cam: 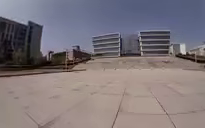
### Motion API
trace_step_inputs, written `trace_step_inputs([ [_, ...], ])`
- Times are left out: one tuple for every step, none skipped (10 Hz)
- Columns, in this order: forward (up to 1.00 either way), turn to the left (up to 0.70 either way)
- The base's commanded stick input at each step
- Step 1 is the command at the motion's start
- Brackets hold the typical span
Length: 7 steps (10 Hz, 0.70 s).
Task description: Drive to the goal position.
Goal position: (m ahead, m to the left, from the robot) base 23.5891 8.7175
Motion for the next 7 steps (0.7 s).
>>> trace_step_inputs([
  [0.7,0.0],
  [0.7,0.0],
  [0.7,0.0],
  [0.7,0.0],
  [0.7,0.0],
  [0.7,0.0],
  [0.7,0.0],
])
